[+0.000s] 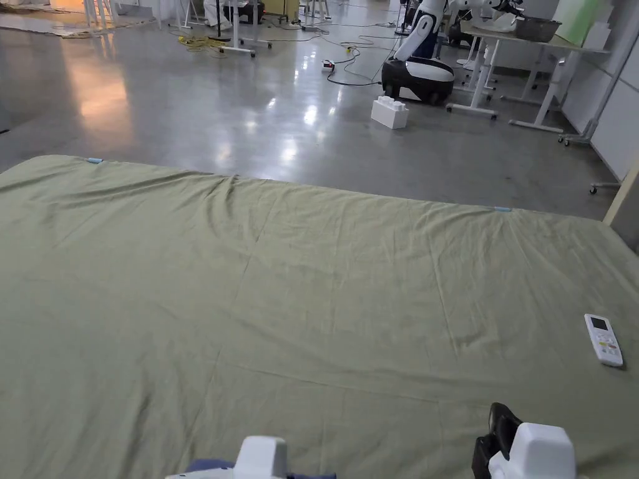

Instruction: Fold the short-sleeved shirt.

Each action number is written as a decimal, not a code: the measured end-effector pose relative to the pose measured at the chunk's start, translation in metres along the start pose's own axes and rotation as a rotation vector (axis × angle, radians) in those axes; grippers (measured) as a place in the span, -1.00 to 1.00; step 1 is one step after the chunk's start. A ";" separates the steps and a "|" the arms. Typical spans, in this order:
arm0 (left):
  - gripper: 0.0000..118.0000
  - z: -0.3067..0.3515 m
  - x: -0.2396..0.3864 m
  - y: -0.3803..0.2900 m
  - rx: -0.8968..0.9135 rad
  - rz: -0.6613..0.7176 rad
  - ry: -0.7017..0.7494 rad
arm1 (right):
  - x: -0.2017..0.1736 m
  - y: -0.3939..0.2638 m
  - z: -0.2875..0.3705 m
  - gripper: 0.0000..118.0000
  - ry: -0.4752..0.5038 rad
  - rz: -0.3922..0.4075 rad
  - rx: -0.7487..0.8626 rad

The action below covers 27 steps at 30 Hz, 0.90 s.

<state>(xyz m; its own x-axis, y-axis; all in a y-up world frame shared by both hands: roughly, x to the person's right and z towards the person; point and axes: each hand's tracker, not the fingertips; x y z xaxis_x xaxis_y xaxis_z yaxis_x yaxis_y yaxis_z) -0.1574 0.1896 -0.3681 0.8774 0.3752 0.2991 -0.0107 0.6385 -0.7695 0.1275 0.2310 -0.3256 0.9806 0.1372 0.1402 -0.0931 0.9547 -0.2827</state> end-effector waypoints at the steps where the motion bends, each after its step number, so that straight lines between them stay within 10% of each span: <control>1: -0.90 0.011 -0.001 0.006 0.068 -0.009 0.022 | -0.001 0.003 0.000 -0.99 0.000 -0.003 0.009; 11: -0.90 0.076 -0.024 0.062 0.591 -0.231 0.407 | -0.013 0.040 -0.006 -0.99 -0.014 -0.029 0.109; 27: -0.90 0.095 -0.053 0.062 0.636 -0.218 0.499 | -0.034 0.035 0.008 -0.99 0.047 -0.053 0.048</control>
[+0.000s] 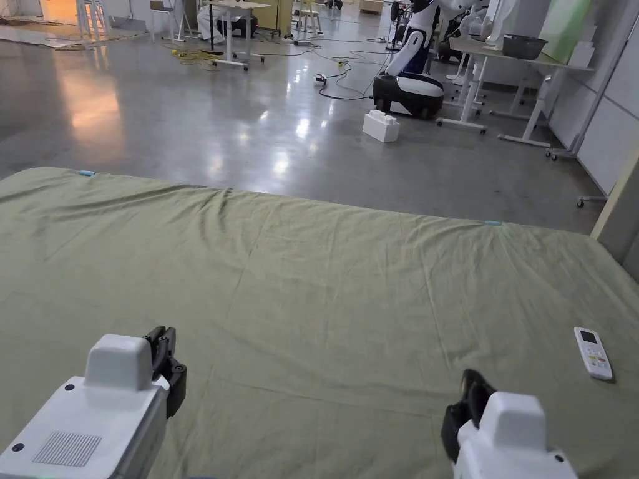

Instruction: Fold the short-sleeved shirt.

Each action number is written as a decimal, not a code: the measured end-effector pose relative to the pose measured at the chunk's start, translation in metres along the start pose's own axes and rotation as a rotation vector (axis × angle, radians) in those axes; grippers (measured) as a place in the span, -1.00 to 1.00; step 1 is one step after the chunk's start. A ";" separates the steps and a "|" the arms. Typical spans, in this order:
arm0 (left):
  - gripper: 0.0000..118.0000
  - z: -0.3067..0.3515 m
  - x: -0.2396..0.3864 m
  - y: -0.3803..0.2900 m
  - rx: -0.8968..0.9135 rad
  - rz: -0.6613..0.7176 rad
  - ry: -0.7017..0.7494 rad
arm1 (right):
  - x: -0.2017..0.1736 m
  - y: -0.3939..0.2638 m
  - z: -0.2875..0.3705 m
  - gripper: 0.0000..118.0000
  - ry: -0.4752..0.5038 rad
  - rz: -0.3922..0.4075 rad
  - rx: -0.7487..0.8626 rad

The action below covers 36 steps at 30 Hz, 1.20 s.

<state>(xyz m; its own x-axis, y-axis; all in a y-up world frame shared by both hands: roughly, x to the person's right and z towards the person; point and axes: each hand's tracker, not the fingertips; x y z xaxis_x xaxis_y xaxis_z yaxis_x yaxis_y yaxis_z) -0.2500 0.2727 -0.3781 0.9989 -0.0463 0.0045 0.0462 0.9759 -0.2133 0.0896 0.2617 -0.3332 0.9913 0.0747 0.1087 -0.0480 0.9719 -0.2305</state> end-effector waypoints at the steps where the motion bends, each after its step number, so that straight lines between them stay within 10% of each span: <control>1: -0.90 0.001 -0.004 -0.003 -0.007 0.005 0.006 | -0.009 -0.007 0.005 -0.99 0.020 0.018 -0.002; 10: -0.90 0.010 -0.042 -0.040 -0.139 0.024 0.041 | -0.123 -0.084 0.026 -0.99 0.274 0.141 -0.174; 21: -0.88 0.013 -0.067 -0.084 -0.363 0.147 -0.107 | -0.125 -0.145 -0.009 -0.99 0.199 0.158 -0.329; 24: -0.65 0.001 -0.073 -0.095 -0.447 0.295 -0.195 | -0.127 -0.152 -0.014 -0.99 0.189 0.176 -0.342; 28: 0.33 -0.019 -0.083 -0.111 -0.542 0.409 -0.332 | -0.129 -0.163 -0.017 -0.99 0.160 0.176 -0.362; 36: 0.41 -0.058 -0.090 -0.144 -0.745 0.522 -0.581 | -0.126 -0.169 -0.014 -0.99 0.148 0.155 -0.332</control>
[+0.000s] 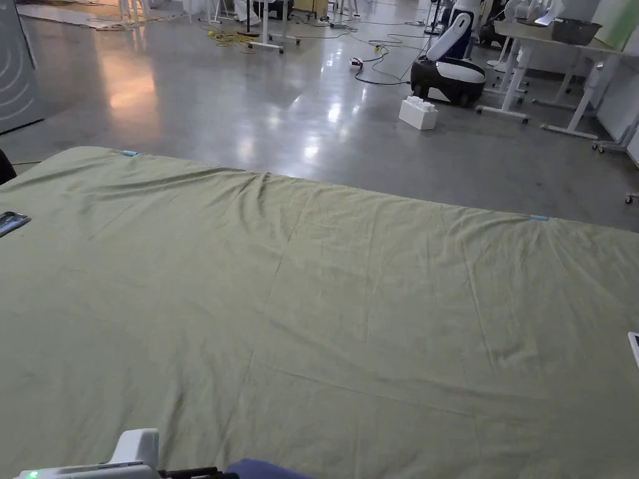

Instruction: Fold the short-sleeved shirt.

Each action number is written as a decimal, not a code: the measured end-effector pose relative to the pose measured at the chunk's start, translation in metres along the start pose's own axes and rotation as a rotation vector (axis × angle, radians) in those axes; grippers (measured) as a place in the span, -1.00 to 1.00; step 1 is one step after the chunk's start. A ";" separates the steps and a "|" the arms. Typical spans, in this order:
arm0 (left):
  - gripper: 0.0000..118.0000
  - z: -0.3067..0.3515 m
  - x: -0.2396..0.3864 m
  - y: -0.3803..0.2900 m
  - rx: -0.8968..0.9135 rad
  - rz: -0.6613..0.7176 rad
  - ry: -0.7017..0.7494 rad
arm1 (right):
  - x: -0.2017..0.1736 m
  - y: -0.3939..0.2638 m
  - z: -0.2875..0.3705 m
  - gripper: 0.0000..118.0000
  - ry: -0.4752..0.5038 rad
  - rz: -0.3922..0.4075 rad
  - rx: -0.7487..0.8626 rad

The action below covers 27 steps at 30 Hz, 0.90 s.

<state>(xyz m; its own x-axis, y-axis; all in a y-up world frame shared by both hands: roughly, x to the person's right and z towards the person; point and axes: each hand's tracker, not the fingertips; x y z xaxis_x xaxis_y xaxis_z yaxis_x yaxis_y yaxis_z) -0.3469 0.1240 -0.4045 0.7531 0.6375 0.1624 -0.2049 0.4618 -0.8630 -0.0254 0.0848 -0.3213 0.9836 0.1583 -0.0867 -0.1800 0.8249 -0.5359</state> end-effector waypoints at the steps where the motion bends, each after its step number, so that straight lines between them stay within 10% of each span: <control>1: 0.41 -0.005 -0.004 0.000 -0.019 0.014 -0.047 | 0.000 0.000 0.000 -0.99 0.001 0.000 0.000; 14: 0.34 -0.073 -0.035 -0.009 -0.143 0.257 -0.326 | 0.001 0.001 0.000 -0.99 0.008 -0.006 -0.006; 18: -0.39 -0.078 -0.031 -0.017 -0.148 0.239 -0.290 | 0.003 0.000 0.000 -0.99 0.011 -0.021 -0.007; 27: -0.62 -0.057 -0.022 -0.018 -0.093 0.278 -0.383 | 0.008 -0.001 0.000 -0.99 0.024 -0.023 0.007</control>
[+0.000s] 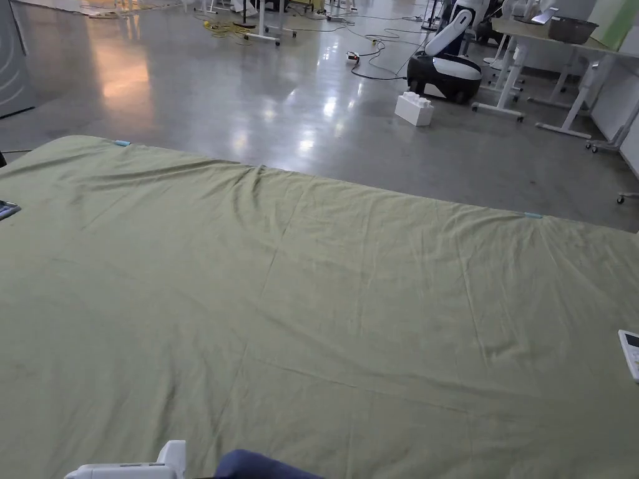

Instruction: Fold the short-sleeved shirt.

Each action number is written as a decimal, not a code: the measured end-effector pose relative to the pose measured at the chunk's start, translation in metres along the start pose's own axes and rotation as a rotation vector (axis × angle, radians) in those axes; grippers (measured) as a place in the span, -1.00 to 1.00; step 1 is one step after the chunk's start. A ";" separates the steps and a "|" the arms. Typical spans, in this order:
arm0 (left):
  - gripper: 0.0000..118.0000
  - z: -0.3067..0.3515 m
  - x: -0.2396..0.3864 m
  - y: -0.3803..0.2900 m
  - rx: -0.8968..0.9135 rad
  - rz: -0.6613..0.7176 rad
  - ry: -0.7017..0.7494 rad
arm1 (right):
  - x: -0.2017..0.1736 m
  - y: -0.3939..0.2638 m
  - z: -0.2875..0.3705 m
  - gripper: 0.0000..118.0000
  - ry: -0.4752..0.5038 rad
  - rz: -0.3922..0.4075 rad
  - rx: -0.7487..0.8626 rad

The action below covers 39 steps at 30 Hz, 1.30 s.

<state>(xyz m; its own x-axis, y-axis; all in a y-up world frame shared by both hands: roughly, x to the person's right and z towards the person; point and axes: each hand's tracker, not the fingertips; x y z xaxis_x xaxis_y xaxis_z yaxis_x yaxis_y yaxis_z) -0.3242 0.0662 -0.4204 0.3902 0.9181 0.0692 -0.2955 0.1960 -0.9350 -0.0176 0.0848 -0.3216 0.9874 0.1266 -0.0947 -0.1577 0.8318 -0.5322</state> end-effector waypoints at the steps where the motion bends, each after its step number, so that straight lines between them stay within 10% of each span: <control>1: -0.62 0.001 0.005 0.000 -0.001 -0.019 -0.006 | 0.000 0.000 0.000 -0.99 -0.001 0.002 0.002; 24: -0.62 0.221 0.029 0.120 0.118 -0.048 0.240 | 0.179 0.199 0.036 -0.99 -0.242 -0.109 0.314; 39: -0.62 0.327 0.050 0.168 0.122 -0.061 0.693 | 0.197 0.207 0.048 -0.99 -0.293 -0.123 0.336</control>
<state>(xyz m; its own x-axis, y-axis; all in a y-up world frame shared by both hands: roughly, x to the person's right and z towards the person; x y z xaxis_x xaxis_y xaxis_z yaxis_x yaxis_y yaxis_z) -0.6396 0.2573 -0.4607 0.8624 0.4819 -0.1550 -0.3354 0.3147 -0.8880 0.1451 0.3077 -0.4099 0.9678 0.1228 0.2195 -0.0740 0.9731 -0.2181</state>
